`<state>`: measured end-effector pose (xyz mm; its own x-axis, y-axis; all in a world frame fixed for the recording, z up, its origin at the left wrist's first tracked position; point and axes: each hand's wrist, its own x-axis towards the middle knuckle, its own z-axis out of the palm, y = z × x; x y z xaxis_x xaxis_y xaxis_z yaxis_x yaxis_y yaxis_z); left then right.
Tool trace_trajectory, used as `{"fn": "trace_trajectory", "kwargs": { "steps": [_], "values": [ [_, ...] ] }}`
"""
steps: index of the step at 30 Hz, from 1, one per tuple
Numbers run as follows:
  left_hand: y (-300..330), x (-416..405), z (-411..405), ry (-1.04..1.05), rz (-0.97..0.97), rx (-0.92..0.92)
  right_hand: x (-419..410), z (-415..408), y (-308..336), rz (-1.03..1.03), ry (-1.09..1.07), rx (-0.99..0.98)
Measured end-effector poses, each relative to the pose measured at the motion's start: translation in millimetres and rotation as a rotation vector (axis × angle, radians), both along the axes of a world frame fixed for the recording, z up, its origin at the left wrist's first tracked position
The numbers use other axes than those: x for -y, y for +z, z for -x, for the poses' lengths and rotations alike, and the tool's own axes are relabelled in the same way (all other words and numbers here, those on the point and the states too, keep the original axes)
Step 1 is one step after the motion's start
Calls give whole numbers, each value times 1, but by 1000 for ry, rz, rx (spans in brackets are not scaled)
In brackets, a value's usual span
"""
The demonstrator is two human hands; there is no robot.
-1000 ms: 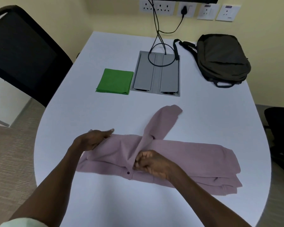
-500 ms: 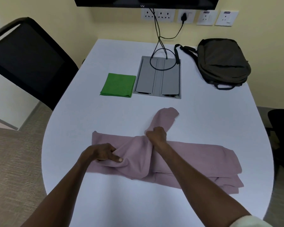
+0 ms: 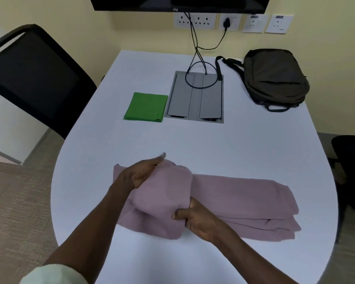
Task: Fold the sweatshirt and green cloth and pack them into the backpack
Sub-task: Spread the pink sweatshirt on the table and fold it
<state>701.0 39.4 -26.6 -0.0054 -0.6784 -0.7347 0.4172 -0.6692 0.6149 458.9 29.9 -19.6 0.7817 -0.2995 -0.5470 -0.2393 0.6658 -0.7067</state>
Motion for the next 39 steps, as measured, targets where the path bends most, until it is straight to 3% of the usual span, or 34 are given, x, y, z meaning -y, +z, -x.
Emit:
{"fn": "trace_trajectory", "kwargs": {
  "steps": [3,8,12,17,20,22,25,28,30,34,39],
  "values": [
    [7,3,3,-33,162,78,9,6,7,14,57,-88],
    [35,1,8,-82,327,-18,59,0,38,57,-216,-103],
    [54,-7,14,-275,336,-54,94,-10,56,-31,-308,-90],
    [61,-20,20,-292,343,-154,106,-9,59,-235,-353,-2],
    [46,-30,22,-304,273,-177,116,3,64,-107,-306,-11],
    [36,-34,29,-445,225,-27,127,14,73,32,-333,-5],
    [22,-37,41,-714,161,513,151,33,92,199,-485,47],
    [-1,-39,38,-734,79,870,181,57,107,274,-673,80],
    [-5,-42,29,-730,44,930,200,75,109,323,-787,35],
    [4,-49,-4,-688,31,882,231,118,87,497,-951,-190],
    [-13,-50,-19,-622,33,1001,234,160,4,614,-886,-564]
  ]
}}
